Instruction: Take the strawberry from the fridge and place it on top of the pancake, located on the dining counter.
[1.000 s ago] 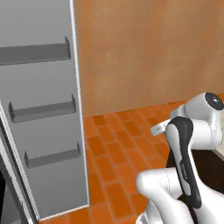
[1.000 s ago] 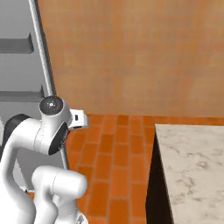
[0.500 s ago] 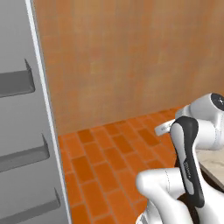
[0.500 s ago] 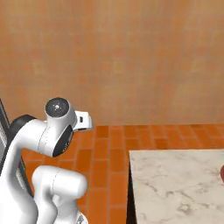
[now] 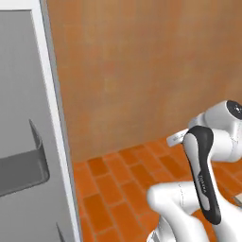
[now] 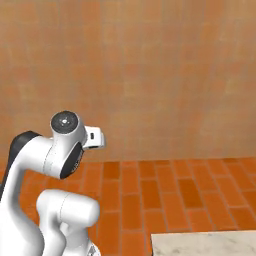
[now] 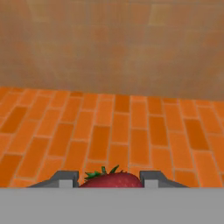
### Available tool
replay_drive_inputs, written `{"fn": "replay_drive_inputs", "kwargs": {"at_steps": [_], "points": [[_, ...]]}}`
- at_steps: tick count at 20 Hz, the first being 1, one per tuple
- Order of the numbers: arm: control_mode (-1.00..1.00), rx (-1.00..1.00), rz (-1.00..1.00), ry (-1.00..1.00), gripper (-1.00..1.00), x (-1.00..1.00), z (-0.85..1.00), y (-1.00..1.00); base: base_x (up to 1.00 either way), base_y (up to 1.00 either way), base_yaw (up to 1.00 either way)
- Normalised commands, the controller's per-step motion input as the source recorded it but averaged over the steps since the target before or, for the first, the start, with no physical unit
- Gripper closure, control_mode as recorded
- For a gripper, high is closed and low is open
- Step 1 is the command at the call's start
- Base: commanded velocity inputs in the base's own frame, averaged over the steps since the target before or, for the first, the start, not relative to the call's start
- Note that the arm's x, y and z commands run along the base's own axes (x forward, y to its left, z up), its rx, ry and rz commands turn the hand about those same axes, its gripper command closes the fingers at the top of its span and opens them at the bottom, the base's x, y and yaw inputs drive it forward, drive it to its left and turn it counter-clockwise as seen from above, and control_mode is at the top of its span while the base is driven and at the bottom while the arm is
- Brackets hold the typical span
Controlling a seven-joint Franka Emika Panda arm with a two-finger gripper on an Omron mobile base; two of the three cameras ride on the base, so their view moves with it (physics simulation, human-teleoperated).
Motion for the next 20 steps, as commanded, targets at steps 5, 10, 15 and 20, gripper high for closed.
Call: {"fn": "replay_drive_inputs", "kwargs": {"at_steps": [5,10,15,20], "points": [[1.0,0.0,0.0,0.0,1.0,0.0,0.0,0.0,1.0,0.35,-0.53],[1.0,0.0,0.0,0.0,1.0,0.0,0.0,0.0,0.81,0.39,-0.75],[1.0,0.0,0.0,0.0,1.0,0.0,0.0,0.0,0.51,0.17,-0.83],[1.0,0.0,0.0,0.0,1.0,0.0,0.0,0.0,0.62,0.26,-0.81]]}}
